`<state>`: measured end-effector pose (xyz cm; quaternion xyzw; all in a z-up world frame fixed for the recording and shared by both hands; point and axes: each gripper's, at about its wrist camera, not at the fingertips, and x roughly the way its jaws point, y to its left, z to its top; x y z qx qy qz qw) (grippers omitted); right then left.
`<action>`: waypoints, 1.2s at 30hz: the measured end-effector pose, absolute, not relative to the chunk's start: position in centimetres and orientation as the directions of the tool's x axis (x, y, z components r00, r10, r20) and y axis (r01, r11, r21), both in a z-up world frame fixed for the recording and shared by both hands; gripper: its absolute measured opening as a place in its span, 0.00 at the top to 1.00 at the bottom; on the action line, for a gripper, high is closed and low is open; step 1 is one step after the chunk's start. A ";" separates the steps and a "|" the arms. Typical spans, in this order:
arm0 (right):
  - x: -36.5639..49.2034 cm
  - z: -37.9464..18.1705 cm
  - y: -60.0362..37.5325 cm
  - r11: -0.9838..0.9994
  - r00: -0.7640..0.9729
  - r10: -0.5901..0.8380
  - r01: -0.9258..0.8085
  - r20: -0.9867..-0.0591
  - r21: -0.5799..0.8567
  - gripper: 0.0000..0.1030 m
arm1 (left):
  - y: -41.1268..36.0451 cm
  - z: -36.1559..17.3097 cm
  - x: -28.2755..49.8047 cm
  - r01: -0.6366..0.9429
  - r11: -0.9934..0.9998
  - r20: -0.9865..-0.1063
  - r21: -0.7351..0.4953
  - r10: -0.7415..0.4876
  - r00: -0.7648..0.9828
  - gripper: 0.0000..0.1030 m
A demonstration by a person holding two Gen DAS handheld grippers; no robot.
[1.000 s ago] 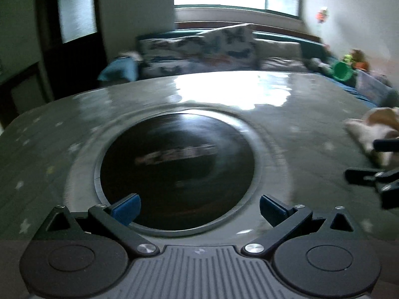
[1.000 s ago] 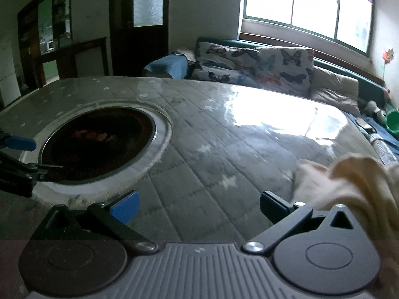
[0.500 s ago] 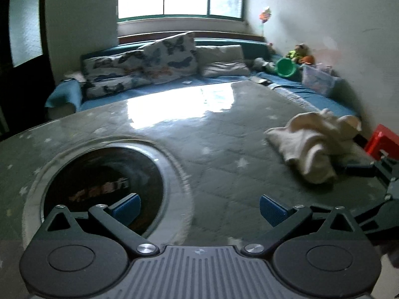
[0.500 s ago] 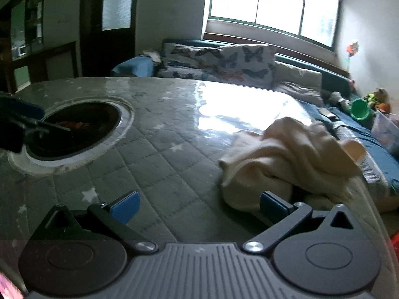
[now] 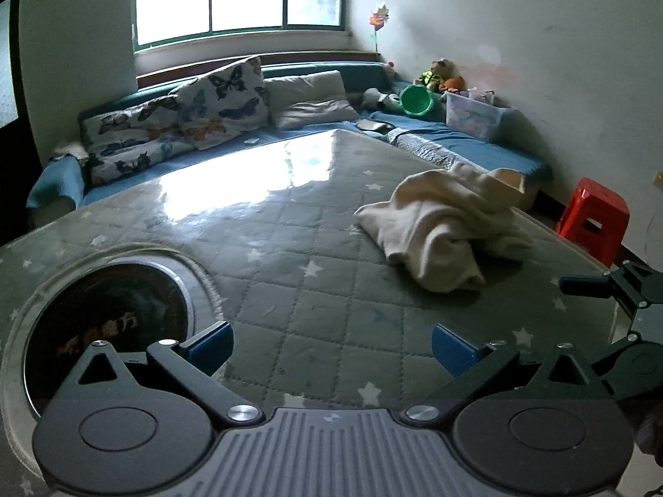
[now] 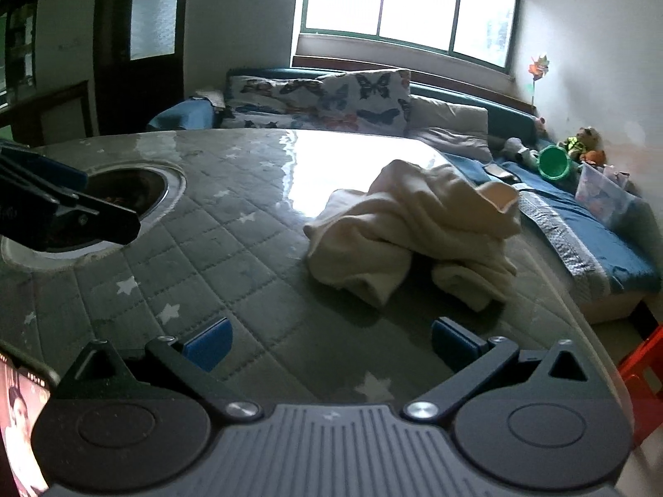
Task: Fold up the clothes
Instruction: 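Move both tools toward the crumpled cream sweatshirt on the mattress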
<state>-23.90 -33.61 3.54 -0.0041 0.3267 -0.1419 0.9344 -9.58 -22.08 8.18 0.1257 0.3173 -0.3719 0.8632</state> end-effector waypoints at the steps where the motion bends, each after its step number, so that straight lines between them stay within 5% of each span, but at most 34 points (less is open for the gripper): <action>1: -24.2 3.6 -33.7 0.958 0.745 -0.271 0.267 -0.610 -0.100 0.00 | -22.2 8.3 -9.8 0.725 0.688 -0.641 -0.019 -0.565 0.520 0.00; 36: -23.7 2.9 -39.6 0.939 0.698 -0.269 0.343 -0.664 -0.019 0.01 | -30.7 8.2 -8.0 0.815 0.579 -0.738 0.026 -0.539 0.406 0.00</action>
